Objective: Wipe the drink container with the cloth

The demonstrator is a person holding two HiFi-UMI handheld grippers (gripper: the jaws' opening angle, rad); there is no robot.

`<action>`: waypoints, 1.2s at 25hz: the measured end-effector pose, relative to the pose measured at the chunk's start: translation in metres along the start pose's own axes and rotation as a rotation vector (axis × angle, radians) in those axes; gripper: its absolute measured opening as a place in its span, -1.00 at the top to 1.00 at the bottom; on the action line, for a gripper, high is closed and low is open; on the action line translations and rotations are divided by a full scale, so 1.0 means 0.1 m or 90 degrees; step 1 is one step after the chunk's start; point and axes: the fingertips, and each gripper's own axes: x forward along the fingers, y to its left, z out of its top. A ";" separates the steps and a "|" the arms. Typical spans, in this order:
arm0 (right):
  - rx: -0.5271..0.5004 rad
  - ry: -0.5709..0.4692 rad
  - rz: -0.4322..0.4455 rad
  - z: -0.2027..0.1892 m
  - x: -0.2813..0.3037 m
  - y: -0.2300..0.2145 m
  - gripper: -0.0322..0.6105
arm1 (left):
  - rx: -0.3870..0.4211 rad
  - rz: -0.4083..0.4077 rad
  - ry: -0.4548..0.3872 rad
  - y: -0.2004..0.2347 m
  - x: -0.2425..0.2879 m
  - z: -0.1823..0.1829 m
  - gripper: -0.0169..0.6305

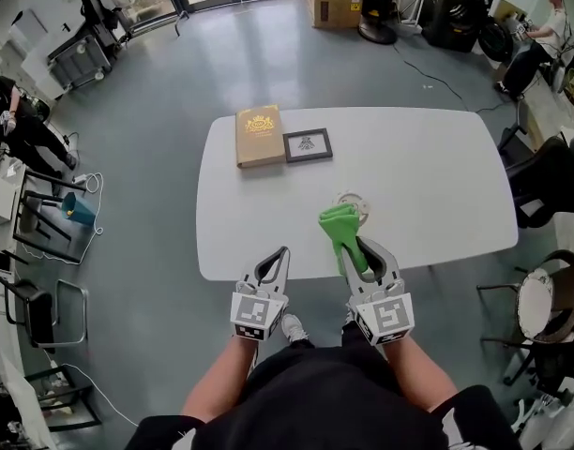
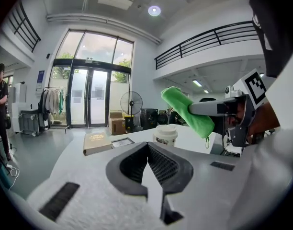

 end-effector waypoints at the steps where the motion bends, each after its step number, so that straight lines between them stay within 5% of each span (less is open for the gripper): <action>1: 0.007 -0.005 -0.002 0.02 -0.02 -0.06 0.58 | 0.002 -0.004 -0.006 -0.03 0.04 0.04 0.92; 20: 0.082 -0.003 -0.010 0.06 -0.14 -0.59 0.63 | -0.006 -0.025 -0.021 -0.35 0.26 0.29 0.92; 30: 0.043 -0.005 -0.006 0.04 -0.20 -0.70 0.63 | 0.001 -0.037 -0.035 -0.54 0.36 0.45 0.92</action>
